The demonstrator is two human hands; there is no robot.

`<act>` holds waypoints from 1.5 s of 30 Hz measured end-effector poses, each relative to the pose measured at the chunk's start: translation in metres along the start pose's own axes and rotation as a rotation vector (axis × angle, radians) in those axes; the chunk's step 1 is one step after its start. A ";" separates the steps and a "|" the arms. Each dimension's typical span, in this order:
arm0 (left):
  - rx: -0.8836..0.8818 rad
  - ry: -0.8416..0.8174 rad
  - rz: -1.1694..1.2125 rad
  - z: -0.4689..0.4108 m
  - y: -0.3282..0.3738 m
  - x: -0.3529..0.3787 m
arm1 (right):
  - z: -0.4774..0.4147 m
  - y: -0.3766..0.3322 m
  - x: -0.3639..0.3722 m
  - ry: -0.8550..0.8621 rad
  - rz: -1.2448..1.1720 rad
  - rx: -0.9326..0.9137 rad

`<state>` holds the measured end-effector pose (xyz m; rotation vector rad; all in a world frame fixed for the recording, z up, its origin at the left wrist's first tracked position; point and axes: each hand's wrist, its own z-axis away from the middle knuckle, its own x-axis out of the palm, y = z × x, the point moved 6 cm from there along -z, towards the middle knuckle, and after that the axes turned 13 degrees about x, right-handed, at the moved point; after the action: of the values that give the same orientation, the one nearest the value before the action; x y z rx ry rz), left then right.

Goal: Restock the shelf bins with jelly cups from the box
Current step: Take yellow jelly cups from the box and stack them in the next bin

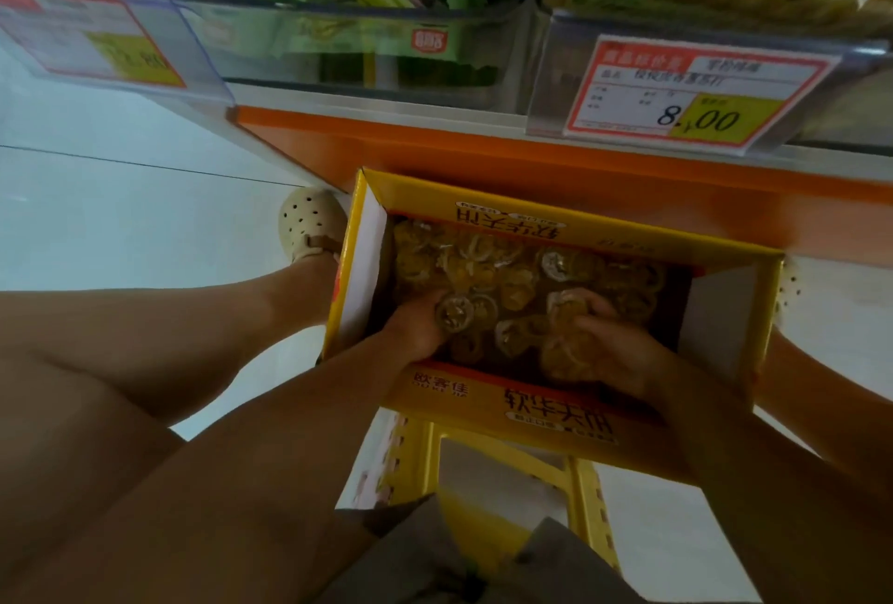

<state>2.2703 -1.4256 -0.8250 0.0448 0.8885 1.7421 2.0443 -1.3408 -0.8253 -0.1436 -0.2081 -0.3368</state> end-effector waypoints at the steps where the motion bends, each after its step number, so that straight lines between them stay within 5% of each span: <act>1: 0.008 -0.031 -0.046 -0.005 0.001 0.004 | 0.006 0.001 -0.002 -0.009 -0.037 0.015; 15: -0.051 -0.025 -0.320 -0.042 -0.002 0.025 | 0.043 0.007 -0.009 0.047 -0.182 0.064; 19: -0.060 -0.020 -0.133 -0.034 0.009 0.016 | 0.043 -0.003 0.006 0.020 -0.136 0.072; 29: -0.036 -0.081 0.805 0.029 0.075 -0.019 | 0.089 -0.020 0.057 -0.046 0.183 -0.025; 37: 0.111 -0.137 0.573 0.081 0.126 -0.023 | 0.144 -0.011 0.079 -0.157 0.193 -0.143; 45: 0.105 -0.041 0.852 0.117 0.166 -0.040 | 0.185 -0.018 0.075 -0.209 -0.131 -0.336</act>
<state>2.2033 -1.4119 -0.6293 0.6003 1.0046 2.4551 2.0745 -1.3491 -0.6274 -0.4997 -0.3678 -0.4861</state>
